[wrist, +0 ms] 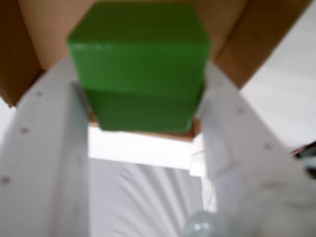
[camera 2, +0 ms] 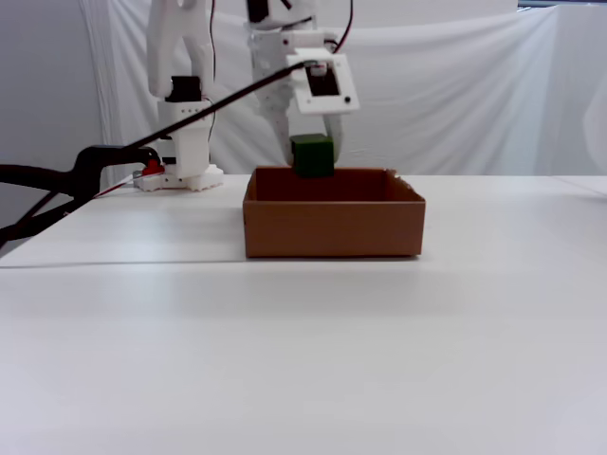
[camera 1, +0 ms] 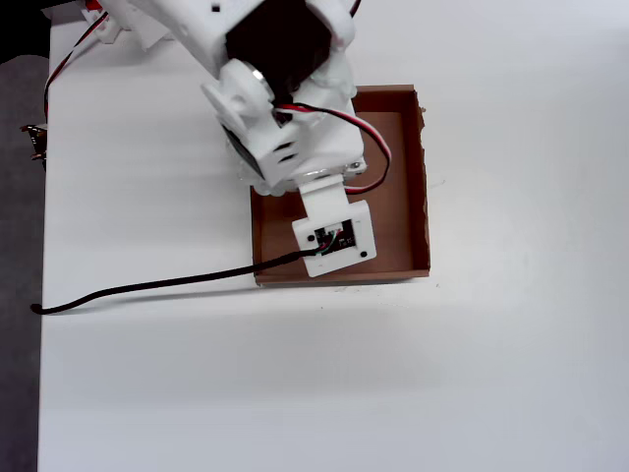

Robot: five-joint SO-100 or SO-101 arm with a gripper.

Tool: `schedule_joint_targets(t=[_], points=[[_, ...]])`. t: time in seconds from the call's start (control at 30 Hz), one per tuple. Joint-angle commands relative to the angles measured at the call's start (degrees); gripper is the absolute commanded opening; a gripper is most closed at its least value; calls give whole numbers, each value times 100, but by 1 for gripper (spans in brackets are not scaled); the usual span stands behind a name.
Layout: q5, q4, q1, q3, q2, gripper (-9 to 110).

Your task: Grasp a green cube and put it in a box.

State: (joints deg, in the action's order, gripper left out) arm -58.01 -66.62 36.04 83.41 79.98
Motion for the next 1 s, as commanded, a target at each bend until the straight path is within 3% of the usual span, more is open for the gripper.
schedule_joint_targets(t=[0.0,0.4,0.97], points=[[53,246,193,-352,-105,13],[185,659,422,-457,-1081,13],[193,896,396,-272,-1169,13]])
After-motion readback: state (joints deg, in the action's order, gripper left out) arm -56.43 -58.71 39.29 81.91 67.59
